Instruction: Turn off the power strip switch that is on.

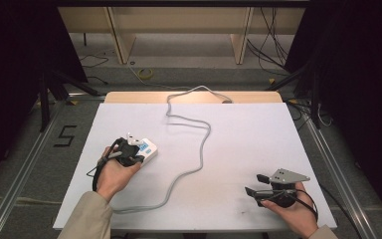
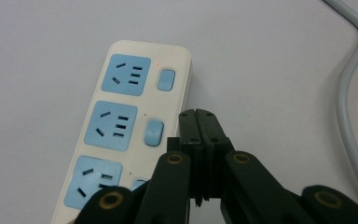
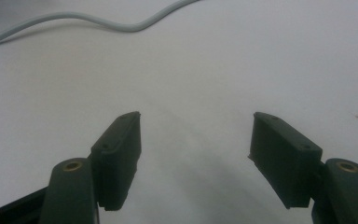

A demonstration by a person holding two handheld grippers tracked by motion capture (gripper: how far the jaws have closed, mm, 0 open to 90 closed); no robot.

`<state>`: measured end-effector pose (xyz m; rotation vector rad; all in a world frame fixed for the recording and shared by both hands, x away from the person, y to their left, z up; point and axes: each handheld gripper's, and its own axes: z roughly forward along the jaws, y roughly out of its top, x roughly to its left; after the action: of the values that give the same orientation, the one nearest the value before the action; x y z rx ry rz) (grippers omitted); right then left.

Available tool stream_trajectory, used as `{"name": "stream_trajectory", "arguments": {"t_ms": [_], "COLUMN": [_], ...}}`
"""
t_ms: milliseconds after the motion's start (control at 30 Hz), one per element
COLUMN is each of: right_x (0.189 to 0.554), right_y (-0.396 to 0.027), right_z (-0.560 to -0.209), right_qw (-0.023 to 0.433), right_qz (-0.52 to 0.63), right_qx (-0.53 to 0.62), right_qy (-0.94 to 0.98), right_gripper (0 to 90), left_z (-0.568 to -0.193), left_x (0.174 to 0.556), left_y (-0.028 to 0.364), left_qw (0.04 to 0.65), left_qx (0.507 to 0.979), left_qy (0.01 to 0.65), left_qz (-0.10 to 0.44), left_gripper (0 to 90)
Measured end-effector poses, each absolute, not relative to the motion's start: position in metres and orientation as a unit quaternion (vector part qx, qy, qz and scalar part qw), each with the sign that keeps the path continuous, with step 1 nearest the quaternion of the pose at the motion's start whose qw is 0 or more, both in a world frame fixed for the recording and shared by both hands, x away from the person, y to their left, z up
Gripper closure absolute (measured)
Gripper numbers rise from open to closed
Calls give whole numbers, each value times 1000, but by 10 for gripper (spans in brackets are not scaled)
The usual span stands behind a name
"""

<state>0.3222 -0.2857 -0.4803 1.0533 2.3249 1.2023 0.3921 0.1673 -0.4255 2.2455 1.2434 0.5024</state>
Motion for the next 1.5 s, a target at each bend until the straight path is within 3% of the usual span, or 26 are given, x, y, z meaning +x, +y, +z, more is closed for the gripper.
{"name": "stream_trajectory", "arguments": {"t_ms": [800, 1500], "right_x": [322, 323], "right_y": [-286, -286], "right_z": [-480, -481], "right_qw": [160, 160], "right_qz": [420, 421], "right_qx": [368, 368], "right_qy": [814, 814], "right_gripper": [345, 344], "left_z": [-424, -421], "left_x": [408, 426], "left_y": [165, 164], "left_qw": [243, 231], "left_qx": [842, 837], "left_qy": [437, 458], "left_qz": [203, 191], "left_gripper": [896, 896]}}
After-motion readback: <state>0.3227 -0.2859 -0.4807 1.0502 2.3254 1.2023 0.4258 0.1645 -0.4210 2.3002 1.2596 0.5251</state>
